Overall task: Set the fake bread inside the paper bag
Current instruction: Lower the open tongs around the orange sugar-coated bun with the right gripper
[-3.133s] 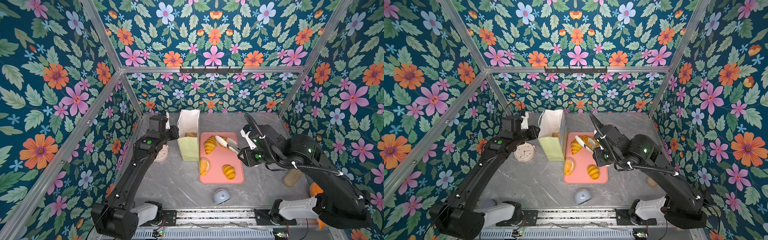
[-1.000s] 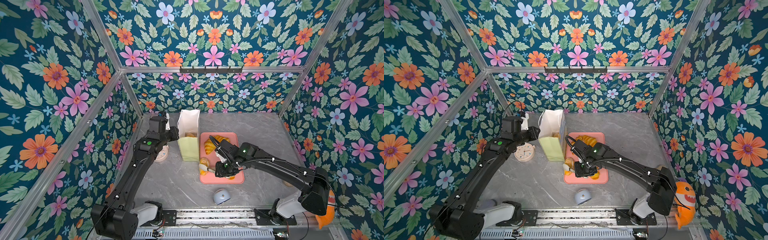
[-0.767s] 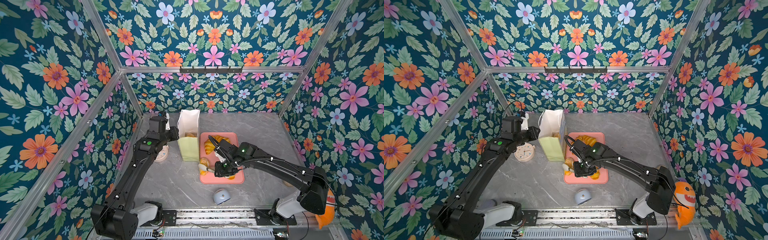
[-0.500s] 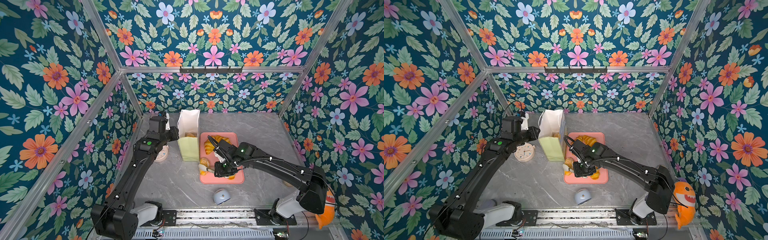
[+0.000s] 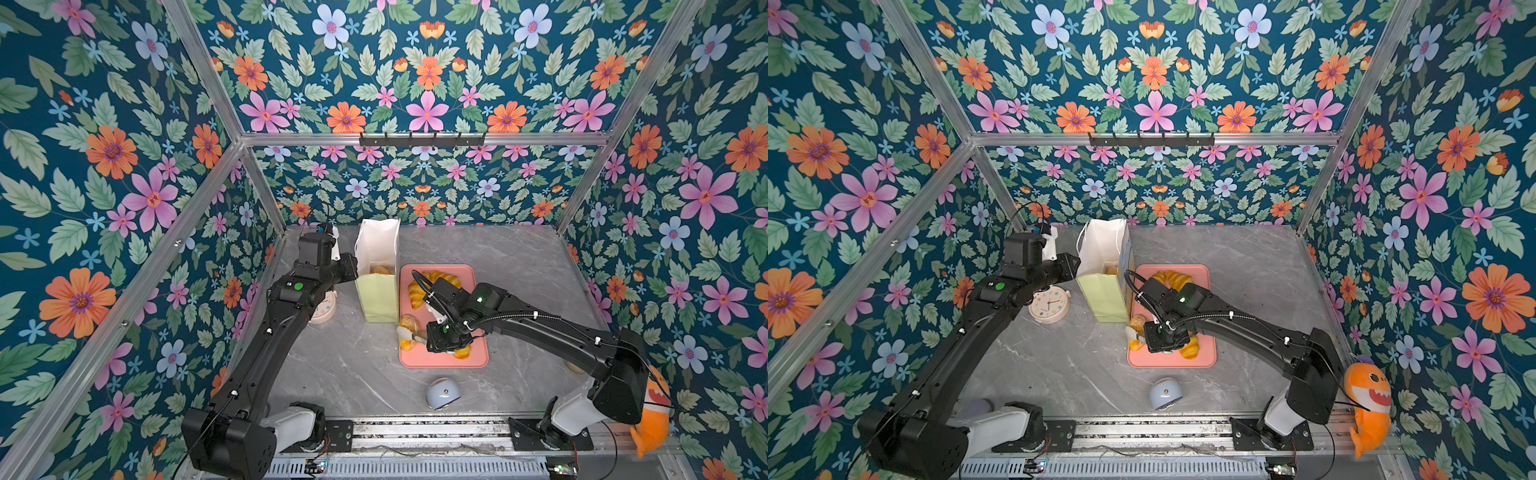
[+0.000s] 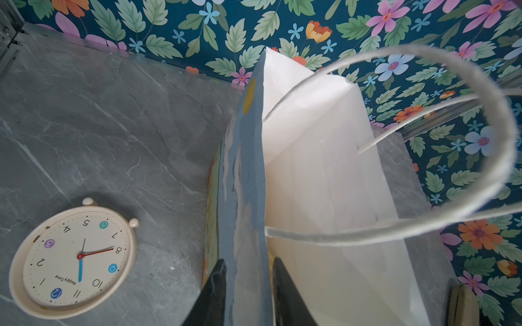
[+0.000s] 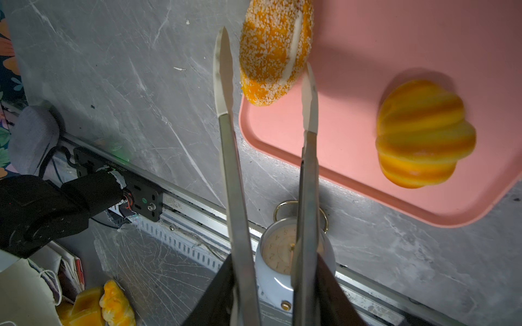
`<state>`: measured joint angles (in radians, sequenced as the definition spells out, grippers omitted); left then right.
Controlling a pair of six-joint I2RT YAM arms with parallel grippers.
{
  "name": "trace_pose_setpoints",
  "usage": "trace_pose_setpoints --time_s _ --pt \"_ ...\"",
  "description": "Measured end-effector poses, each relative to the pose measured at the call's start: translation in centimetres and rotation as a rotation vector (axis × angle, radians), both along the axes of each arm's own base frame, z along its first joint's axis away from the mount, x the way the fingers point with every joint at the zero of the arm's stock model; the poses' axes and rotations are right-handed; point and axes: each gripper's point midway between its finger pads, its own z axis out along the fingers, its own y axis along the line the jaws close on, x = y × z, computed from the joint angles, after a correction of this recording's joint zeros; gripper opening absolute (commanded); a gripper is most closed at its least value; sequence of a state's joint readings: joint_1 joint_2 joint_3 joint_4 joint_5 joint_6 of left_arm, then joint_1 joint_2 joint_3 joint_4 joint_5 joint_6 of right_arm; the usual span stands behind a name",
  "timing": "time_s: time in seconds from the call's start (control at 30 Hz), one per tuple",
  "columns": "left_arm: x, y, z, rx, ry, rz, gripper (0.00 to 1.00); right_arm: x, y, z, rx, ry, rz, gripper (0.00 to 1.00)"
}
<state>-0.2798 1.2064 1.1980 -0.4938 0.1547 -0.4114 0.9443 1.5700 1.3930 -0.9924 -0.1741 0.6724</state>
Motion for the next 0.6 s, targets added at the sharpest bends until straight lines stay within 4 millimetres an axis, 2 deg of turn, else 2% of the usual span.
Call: trace_pose_setpoints --time_s 0.47,0.6 --pt "-0.11 0.03 -0.28 0.002 0.005 0.0 0.3 0.49 0.28 -0.1 -0.015 -0.005 -0.004 0.4" --pt "-0.1 0.04 -0.28 0.002 0.005 0.0 0.3 0.54 0.22 -0.13 -0.021 -0.007 -0.002 0.34"
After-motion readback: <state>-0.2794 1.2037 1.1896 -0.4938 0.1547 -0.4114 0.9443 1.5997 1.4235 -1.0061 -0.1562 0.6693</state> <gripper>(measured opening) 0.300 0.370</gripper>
